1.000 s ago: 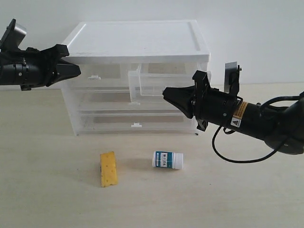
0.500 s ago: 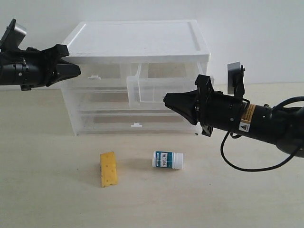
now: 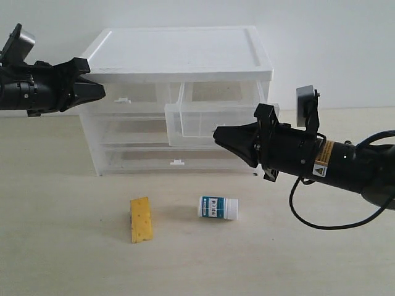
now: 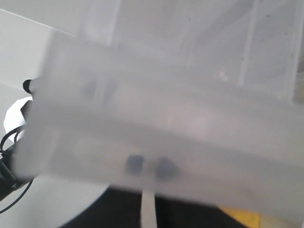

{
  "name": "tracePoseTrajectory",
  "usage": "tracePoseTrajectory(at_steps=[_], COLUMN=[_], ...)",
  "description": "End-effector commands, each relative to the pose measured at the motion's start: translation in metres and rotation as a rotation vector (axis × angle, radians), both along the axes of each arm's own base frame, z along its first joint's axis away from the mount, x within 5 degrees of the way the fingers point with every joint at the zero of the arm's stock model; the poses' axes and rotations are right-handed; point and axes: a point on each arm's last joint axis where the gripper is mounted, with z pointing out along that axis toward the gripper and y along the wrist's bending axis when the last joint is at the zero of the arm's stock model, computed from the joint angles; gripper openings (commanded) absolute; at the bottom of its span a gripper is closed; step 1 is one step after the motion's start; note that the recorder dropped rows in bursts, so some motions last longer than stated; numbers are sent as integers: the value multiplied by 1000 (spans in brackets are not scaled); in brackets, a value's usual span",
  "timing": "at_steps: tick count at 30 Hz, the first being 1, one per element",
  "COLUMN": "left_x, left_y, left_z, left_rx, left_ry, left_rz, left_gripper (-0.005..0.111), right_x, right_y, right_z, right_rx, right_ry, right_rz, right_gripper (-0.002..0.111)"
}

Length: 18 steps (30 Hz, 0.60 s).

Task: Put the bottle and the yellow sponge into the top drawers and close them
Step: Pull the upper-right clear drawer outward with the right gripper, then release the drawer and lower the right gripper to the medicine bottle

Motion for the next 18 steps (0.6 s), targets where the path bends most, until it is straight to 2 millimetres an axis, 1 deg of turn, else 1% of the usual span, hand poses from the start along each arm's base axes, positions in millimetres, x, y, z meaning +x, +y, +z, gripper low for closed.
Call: tracePoseTrajectory(at_steps=[1, 2, 3, 5, 6, 7, 18], left_x=[1, 1, 1, 0, 0, 0, -4], left_y=[0, 0, 0, 0, 0, 0, -5], left_z=[4, 4, 3, 3, 2, 2, 3], left_rx=[0, 9, 24, 49, 51, 57, 41], left_ry=[-22, -30, -38, -46, -46, -46, -44], left_rz=[-8, -13, -22, -37, -38, -43, -105], left_gripper=[4, 4, 4, 4, 4, 4, 4], right_x=[-3, -3, -3, -4, -5, -5, -18], right_y=[-1, -1, -1, 0, 0, 0, 5], right_z=[3, 3, 3, 2, 2, 2, -5], right_rx=[5, 9, 12, 7, 1, -3, -86], right_ry=[15, 23, 29, 29, 28, 29, 28], right_rz=[21, 21, 21, 31, 42, 49, 202], right_gripper=[10, 15, 24, 45, 54, 58, 58])
